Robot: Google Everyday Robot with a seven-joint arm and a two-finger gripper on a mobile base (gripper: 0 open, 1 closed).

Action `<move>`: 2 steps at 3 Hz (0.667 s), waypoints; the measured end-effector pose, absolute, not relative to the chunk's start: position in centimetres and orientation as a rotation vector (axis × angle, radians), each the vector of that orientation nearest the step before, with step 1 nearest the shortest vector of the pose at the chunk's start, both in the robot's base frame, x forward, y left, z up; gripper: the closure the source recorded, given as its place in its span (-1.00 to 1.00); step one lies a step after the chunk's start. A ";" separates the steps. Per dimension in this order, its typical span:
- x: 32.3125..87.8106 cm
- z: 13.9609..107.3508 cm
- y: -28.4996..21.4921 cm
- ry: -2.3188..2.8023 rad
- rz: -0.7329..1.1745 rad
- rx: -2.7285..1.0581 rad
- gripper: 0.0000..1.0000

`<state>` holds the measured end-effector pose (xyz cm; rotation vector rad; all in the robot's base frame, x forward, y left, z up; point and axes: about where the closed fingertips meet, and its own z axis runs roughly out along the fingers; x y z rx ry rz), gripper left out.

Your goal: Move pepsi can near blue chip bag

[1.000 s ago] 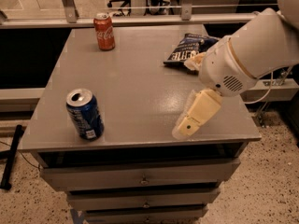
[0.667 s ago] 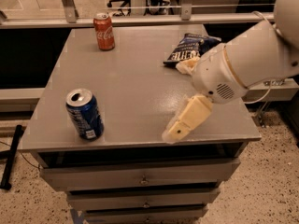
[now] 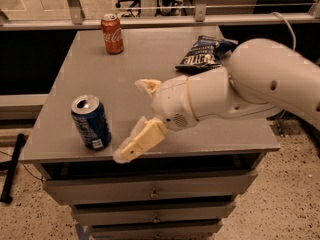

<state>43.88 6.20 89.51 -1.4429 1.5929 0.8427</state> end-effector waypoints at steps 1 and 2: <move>43.8 89.7 11.0 1.475 0.961 -1.406 -1.00; 43.8 89.0 14.7 1.382 1.042 -1.390 -1.00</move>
Offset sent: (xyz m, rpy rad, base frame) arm 0.0018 0.1249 -0.0167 0.3213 -0.0078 0.1705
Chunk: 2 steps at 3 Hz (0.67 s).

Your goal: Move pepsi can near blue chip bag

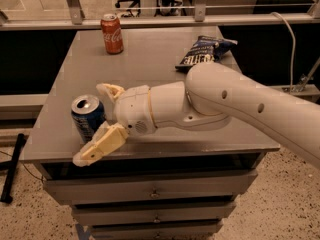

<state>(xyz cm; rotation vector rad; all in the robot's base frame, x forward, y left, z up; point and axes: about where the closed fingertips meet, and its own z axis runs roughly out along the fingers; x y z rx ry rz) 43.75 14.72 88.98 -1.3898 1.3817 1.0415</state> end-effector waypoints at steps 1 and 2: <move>44.4 87.5 16.4 1.331 1.074 -1.375 -1.00; 45.3 87.0 16.1 1.307 1.061 -1.365 -0.71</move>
Offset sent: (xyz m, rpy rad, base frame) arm 0.0315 0.0031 -0.0273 0.0848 -0.0579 -0.0081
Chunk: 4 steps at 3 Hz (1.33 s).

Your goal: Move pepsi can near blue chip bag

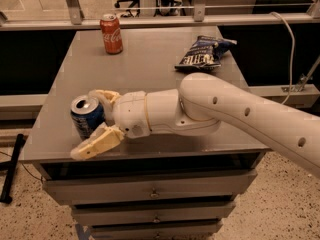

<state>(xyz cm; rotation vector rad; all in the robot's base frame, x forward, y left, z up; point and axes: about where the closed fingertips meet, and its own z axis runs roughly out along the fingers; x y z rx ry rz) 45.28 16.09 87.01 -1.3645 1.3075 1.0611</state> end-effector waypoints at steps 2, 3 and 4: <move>49.1 88.0 9.2 1.351 0.953 -1.294 0.23; 51.3 89.2 4.4 1.390 0.876 -1.236 0.69; 53.4 90.8 -1.8 1.442 0.763 -1.174 1.00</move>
Offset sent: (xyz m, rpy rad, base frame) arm 0.0717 -0.1350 0.0166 -0.0188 -0.0386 -0.2220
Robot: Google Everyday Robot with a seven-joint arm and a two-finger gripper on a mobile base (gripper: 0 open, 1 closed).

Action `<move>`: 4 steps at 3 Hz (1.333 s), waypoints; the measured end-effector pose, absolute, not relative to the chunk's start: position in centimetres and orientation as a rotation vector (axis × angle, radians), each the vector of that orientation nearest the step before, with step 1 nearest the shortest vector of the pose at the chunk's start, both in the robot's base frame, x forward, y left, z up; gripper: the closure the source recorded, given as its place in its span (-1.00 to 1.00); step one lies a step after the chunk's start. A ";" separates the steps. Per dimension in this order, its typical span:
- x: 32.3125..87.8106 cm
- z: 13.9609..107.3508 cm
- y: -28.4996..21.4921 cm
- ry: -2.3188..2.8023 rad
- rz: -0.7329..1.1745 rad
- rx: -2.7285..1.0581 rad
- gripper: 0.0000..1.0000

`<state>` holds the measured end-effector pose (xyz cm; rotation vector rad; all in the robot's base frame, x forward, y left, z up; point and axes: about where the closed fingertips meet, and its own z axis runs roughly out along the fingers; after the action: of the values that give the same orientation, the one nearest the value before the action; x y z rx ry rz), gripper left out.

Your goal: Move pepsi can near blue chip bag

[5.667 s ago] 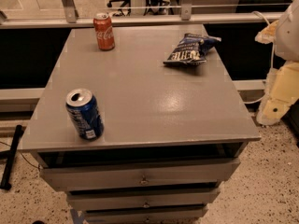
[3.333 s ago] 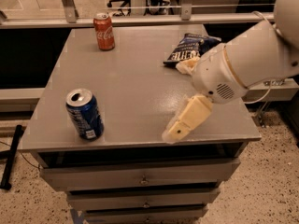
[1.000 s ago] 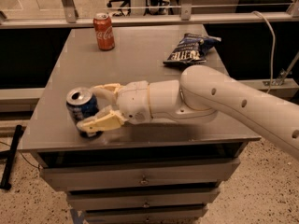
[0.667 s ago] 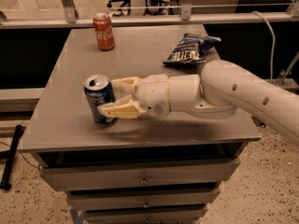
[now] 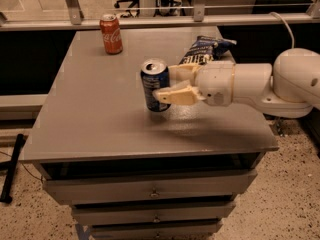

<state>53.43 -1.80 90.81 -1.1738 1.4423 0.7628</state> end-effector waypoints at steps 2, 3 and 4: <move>53.6 90.8 -2.4 1.449 0.737 -1.167 1.00; 55.2 91.7 -6.0 1.455 0.636 -1.115 1.00; 58.2 94.2 -12.2 1.448 0.496 -1.032 1.00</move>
Offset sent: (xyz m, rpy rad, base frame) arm -0.0014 -0.0104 -0.0063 -0.0179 -0.0173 -0.0403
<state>58.21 -12.19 94.21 -1.0321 1.4482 0.4958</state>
